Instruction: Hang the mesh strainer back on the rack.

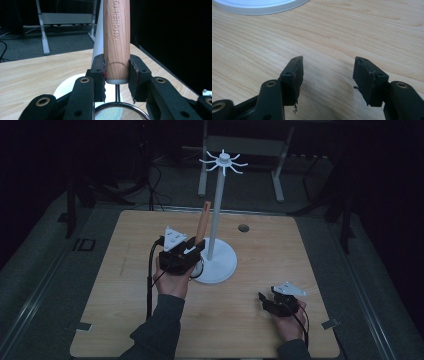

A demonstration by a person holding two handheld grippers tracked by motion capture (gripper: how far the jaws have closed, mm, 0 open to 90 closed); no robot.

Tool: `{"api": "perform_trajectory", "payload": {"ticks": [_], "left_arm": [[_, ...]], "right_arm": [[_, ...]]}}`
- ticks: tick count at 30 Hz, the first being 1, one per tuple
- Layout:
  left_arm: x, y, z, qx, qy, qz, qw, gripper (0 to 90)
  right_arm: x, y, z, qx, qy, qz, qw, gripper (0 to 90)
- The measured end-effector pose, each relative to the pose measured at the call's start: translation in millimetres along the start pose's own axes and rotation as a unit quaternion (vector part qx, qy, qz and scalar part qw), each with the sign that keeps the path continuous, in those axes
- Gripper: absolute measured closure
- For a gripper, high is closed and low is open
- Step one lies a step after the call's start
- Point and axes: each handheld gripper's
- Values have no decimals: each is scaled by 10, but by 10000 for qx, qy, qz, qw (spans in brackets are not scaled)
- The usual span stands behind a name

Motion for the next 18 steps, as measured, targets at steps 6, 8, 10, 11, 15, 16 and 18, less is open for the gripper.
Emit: {"api": "perform_trajectory", "payload": {"ticks": [6, 8, 10, 11, 15, 16, 18], "left_arm": [[3, 37, -1, 57, -18, 24, 10000, 691], [6, 53, 0, 69, -21, 34, 10000, 691], [5, 70, 1, 67, -36, 25, 10000, 691], [5, 79, 3, 75, -37, 26, 10000, 691], [-2, 122, 19, 118, -52, 53, 9999, 691], [-6, 132, 21, 134, -50, 55, 9999, 691], [-15, 153, 26, 149, -58, 64, 9999, 691]], "right_arm": [[1, 0, 0, 1, -1, -7, 10000, 411], [1, 0, 0, 2, -1, -8, 10000, 411], [1, 0, 0, 1, 0, -9, 10000, 411], [1, 0, 0, 3, 0, -10, 10000, 411], [1, 0, 0, 6, 0, -8, 10000, 410], [2, 0, 0, 5, 0, -4, 10000, 411], [1, 1, -1, 3, -2, -6, 10000, 410]]}}
Point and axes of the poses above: each handheld gripper's, and its own axes: z roughly backward along the jaws, y roughly out of its top, x roughly to its right, and after that the axes turned 6 degrees about z, right-handed
